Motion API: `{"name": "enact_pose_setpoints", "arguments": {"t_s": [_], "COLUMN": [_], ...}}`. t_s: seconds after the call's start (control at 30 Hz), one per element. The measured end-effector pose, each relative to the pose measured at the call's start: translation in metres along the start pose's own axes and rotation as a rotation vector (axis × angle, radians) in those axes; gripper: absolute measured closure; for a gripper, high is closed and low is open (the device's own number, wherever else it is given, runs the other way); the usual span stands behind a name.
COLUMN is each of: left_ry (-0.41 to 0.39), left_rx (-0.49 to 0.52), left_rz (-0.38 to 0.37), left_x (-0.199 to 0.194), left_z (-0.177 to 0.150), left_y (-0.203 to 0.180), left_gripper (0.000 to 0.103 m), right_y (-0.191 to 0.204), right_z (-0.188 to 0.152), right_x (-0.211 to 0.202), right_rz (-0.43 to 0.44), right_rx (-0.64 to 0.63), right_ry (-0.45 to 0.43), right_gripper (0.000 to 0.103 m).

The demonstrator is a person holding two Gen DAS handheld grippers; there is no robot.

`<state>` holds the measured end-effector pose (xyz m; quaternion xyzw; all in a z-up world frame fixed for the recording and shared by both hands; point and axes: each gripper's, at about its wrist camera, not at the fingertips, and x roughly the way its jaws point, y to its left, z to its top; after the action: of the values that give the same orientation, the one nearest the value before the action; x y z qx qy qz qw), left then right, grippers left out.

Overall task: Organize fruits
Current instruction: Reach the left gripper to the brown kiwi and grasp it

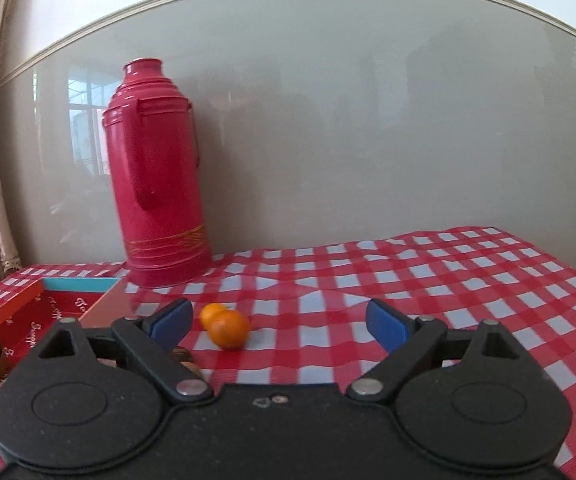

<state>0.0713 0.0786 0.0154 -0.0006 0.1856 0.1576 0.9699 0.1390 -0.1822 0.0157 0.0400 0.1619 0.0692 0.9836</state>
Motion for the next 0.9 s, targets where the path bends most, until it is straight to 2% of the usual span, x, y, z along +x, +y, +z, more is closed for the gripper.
{"name": "enact_pose_setpoints", "arguments": {"t_s": [0.37,0.7,0.73,0.77,0.83,0.9], "left_ry": [-0.004,0.050,0.059,0.081,0.119,0.142], "left_rx": [0.034,0.074,0.079,0.087,0.087,0.109], "left_rz": [-0.113,-0.182,-0.184,-0.188,-0.212,-0.203], "left_x": [0.008,0.031,0.035,0.040,0.048,0.057], "left_z": [0.003,-0.005,-0.007,-0.008,-0.011,-0.014], "left_y": [-0.063,-0.121,-0.127,-0.133,-0.143,-0.153], "left_gripper": [0.001,0.001,0.004,0.015,0.026,0.029], "right_y": [-0.032,-0.063,-0.067,-0.071,-0.079,-0.085], "right_z": [-0.004,-0.011,-0.011,-0.012,-0.013,-0.014], "right_x": [0.003,0.015,0.016,0.016,0.017,0.016], "right_rz": [-0.058,-0.123,-0.131,-0.139,-0.150,-0.160], "right_rx": [0.024,0.035,0.034,0.036,0.048,0.054], "right_ry": [0.002,0.037,0.038,0.041,0.050,0.052], "right_gripper": [0.016,0.016,0.016,0.016,0.016,0.016]}}
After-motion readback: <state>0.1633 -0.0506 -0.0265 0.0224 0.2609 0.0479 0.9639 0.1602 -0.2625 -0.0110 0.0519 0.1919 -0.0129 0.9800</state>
